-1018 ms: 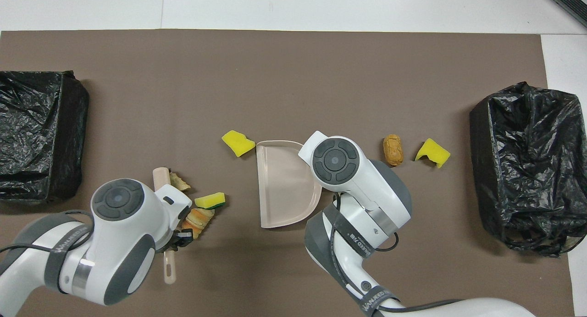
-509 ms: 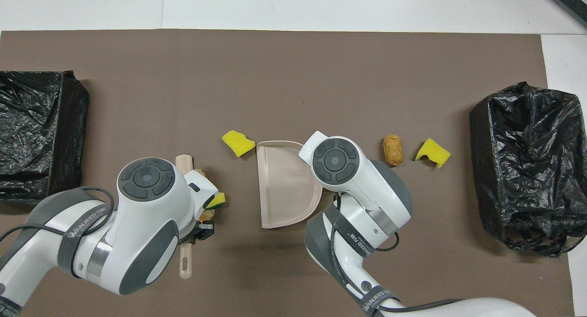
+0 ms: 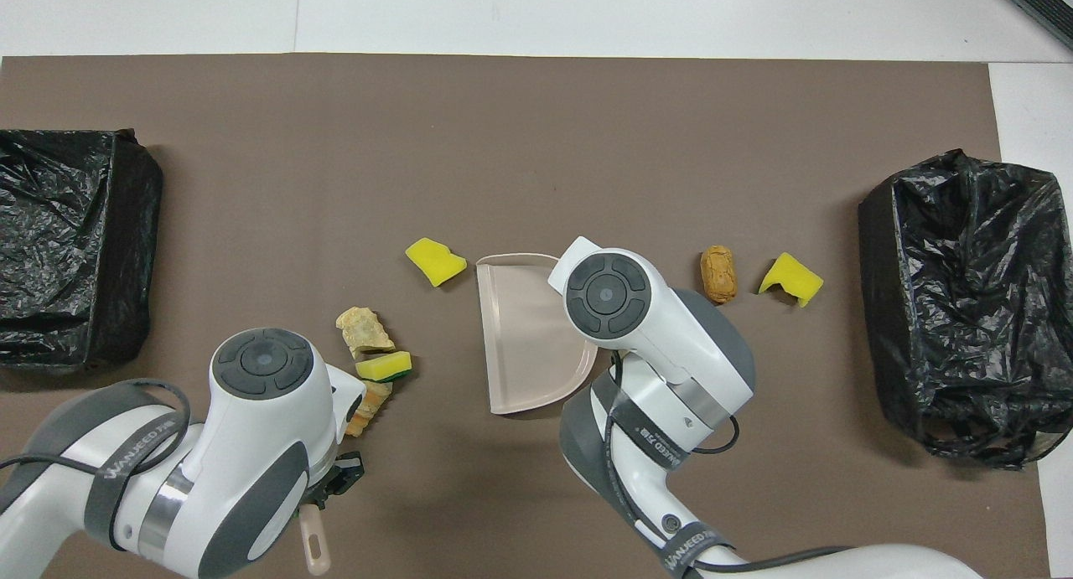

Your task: Sweep and dump trash in bin

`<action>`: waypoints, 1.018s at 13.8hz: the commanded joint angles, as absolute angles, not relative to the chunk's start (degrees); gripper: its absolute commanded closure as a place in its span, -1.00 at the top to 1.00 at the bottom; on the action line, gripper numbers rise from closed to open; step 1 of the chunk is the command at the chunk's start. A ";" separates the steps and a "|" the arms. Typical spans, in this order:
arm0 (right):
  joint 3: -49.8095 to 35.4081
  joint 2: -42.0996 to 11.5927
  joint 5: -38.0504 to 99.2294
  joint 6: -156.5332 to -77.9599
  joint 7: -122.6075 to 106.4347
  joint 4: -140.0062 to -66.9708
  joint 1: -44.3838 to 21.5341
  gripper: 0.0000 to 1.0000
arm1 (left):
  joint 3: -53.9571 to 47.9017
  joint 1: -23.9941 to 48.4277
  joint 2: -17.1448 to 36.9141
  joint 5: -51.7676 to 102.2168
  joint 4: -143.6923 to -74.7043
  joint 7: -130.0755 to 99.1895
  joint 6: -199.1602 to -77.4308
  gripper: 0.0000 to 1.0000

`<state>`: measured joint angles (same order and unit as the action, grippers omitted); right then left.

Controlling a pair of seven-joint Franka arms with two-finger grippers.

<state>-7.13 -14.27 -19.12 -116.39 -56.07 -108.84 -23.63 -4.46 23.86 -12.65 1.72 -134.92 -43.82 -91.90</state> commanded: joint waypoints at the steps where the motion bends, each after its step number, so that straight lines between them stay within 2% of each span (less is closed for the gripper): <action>1: -7.56 -17.48 -20.57 -114.26 -55.99 -103.38 -23.55 -1.00 | -4.13 24.70 -16.61 2.46 -141.49 -51.65 -96.67 -1.00; 3: -7.56 -19.24 -20.48 -114.08 -55.99 -101.08 -24.08 -1.00 | -4.22 24.87 -16.00 2.81 -143.69 -54.83 -102.97 -1.00; 10: -7.56 -20.74 -19.95 -115.13 -55.81 -100.37 -24.52 -1.00 | -4.31 25.58 -8.71 6.58 -141.95 -54.41 -115.56 -1.00; 14: -7.56 -20.74 -19.86 -115.58 -55.37 -100.90 -24.52 -1.00 | -4.31 26.72 -6.77 7.82 -139.05 -45.11 -115.84 -1.00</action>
